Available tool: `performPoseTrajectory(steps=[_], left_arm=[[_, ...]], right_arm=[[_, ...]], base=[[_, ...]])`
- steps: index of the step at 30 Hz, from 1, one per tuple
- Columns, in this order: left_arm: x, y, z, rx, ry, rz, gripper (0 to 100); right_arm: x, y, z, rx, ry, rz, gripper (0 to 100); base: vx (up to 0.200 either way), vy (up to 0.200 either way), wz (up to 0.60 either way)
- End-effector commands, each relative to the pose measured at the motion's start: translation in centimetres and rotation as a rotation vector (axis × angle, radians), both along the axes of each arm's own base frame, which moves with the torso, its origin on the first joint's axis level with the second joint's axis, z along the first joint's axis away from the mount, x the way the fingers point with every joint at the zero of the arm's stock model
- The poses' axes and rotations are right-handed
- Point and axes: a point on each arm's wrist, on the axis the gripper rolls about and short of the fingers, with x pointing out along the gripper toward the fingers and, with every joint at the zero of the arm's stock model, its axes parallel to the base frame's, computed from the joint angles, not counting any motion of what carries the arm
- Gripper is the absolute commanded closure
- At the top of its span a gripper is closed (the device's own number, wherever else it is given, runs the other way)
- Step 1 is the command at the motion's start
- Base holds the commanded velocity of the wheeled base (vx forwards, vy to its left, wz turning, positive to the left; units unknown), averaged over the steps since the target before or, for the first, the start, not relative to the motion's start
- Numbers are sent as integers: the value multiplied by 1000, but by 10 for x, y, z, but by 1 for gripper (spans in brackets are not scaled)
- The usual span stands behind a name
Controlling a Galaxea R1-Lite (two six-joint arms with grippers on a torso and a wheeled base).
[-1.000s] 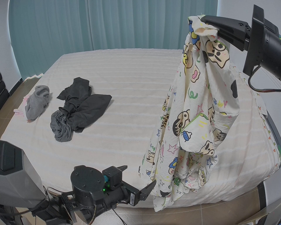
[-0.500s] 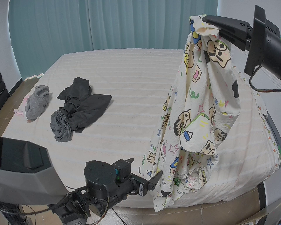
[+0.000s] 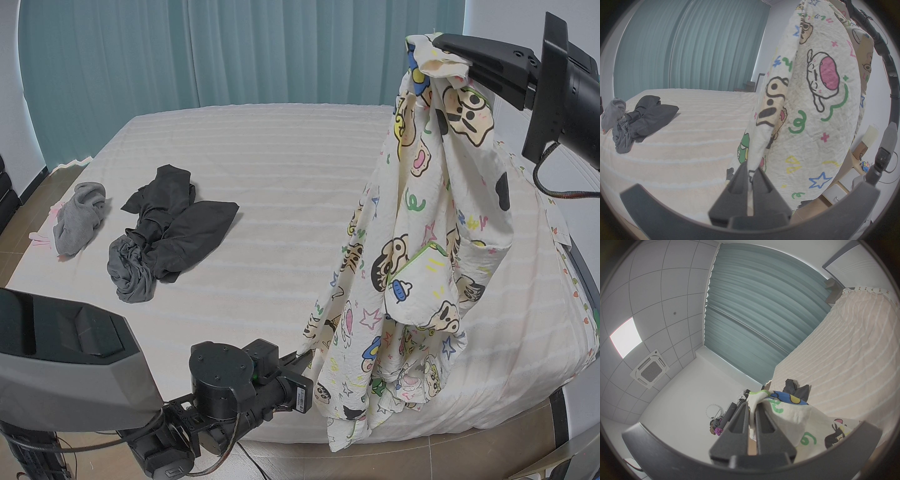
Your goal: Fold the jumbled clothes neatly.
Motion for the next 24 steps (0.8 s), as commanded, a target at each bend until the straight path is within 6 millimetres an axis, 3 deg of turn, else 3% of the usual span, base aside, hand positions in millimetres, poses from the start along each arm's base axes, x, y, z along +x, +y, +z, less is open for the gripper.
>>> performPoseTrajectory(steps=[1, 11, 12, 21, 24], left_arm=[[0, 2, 2, -5, -3, 7, 100], [3, 26, 59, -151, -149, 73, 100], [-1, 31, 71, -180, -177, 77, 100], [-13, 55, 113, -274, -280, 115, 100], [-26, 66, 129, -315, -322, 116, 100]], right_arm=[[-2, -6, 0, 3, -4, -11, 100], [-9, -36, -2, 7, -18, -81, 100], [-10, -39, -4, 5, -15, -93, 100], [-12, -48, -9, -4, -6, -126, 100], [-20, -55, -16, -16, 5, -130, 100]], base=[[0, 0, 0], [0, 0, 0], [0, 0, 0], [0, 0, 0], [0, 0, 0]])
